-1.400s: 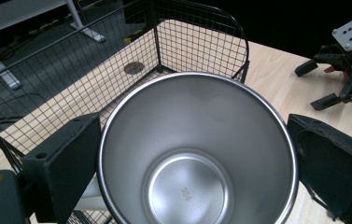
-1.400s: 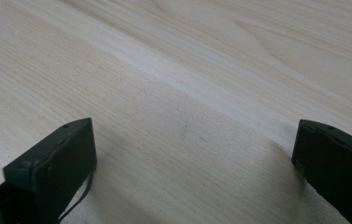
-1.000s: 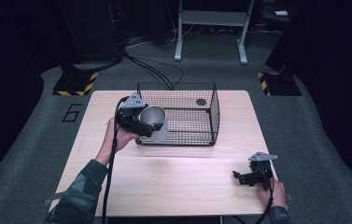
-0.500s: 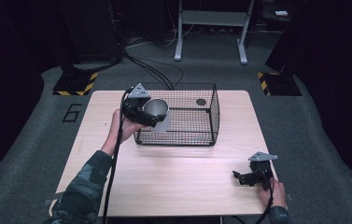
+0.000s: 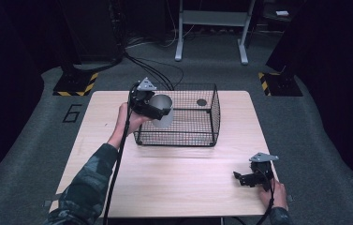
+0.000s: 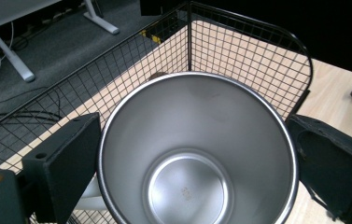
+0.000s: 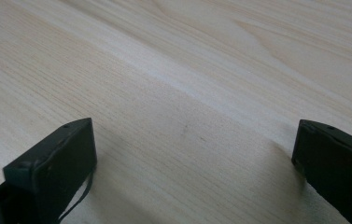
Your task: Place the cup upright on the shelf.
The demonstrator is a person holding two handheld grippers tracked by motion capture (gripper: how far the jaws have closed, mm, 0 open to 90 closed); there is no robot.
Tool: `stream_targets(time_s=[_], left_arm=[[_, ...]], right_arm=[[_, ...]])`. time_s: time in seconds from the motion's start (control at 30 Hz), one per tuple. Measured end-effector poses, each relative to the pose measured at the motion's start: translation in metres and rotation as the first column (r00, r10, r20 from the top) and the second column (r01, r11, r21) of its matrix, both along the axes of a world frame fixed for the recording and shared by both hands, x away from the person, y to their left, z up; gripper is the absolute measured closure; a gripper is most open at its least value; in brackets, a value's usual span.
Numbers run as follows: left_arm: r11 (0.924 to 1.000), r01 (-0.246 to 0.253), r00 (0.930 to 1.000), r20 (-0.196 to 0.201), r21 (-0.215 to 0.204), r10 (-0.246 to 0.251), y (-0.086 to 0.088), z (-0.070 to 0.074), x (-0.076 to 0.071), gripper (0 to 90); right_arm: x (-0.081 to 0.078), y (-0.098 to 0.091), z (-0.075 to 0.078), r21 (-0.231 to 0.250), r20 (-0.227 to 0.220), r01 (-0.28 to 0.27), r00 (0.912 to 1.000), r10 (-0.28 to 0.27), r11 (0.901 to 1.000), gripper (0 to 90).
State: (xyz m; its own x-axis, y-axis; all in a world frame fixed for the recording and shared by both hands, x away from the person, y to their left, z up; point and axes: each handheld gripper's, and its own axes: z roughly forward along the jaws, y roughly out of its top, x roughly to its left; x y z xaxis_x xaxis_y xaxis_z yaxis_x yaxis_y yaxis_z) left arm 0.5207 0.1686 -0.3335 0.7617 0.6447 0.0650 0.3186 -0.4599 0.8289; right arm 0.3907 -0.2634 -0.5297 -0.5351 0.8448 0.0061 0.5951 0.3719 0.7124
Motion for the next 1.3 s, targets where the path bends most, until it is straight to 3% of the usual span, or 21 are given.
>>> stream_targets(time_s=[0.33, 0.43, 0.83, 1.2, 1.3], left_arm=[[0.9996, -0.018, 0.9998, -0.011, 0.022, 0.018, -0.01, -0.009, 0.017, 6.3], [0.9985, -0.017, 0.9995, -0.024, 0.051, 0.019, -0.016, -0.015, 0.024, 6.3], [0.9971, -0.046, 0.9973, -0.054, 0.06, 0.049, -0.024, -0.034, 0.044, 6.3], [0.9935, -0.055, 0.994, -0.089, 0.099, 0.064, -0.033, -0.05, 0.059, 6.2], [0.9939, -0.063, 0.9929, -0.095, 0.09, 0.072, -0.036, -0.052, 0.063, 6.3]], right_arm=[[0.0, 0.0, 0.0, -0.002, 0.0, -0.002, 1.0, 0.002, 1.0, 0.0], [0.0, 0.0, 0.0, -0.001, 0.0, -0.001, 1.0, 0.001, 1.0, 0.0], [0.0, 0.0, 0.0, 0.0, 0.0, 0.0, 1.0, 0.0, 1.0, 0.0], [0.0, 0.0, 0.0, -0.001, 0.0, -0.002, 1.0, 0.002, 1.0, 0.0], [0.0, 0.0, 0.0, -0.001, -0.001, -0.002, 1.0, 0.002, 1.0, 0.0]])
